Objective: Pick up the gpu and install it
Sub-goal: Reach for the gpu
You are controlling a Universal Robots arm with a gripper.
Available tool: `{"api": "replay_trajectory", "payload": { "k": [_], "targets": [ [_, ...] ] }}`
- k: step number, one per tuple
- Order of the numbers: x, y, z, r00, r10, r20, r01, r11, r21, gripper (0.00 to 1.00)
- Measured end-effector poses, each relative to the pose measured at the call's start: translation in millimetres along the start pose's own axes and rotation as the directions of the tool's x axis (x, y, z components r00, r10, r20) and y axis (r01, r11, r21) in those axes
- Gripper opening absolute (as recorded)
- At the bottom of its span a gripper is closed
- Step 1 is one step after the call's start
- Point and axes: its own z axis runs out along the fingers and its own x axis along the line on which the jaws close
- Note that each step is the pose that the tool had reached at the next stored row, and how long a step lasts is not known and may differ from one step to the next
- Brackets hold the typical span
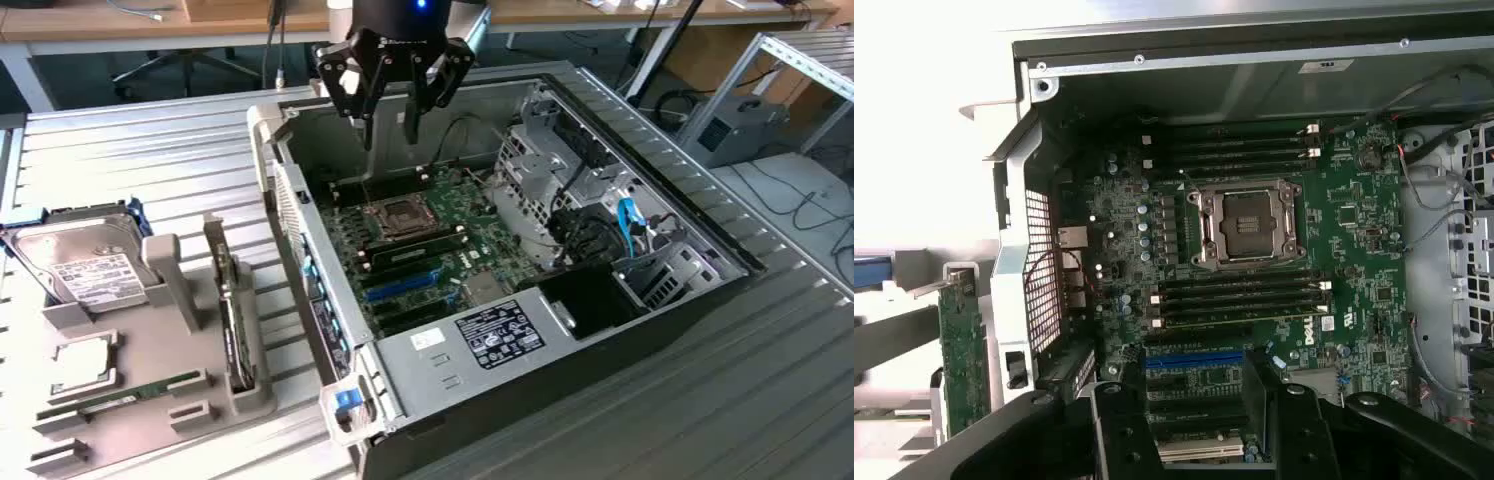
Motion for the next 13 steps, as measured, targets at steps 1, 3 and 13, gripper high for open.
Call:
{"api": "replay_trajectory", "payload": {
  "k": [1, 3, 13],
  "targets": [
    [0.0, 0.0, 0.0, 1.0000, 0.000, 0.0000, 0.000, 1.0000, 0.0001, 0.52],
    [1.6, -0.1, 0.0, 1.0000, 0.000, 0.0000, 0.000, 1.0000, 0.0001, 0.52],
    [3.6, -0.3, -0.1, 1.0000, 0.000, 0.0000, 0.000, 1.0000, 0.0001, 0.52]
  ]
}}
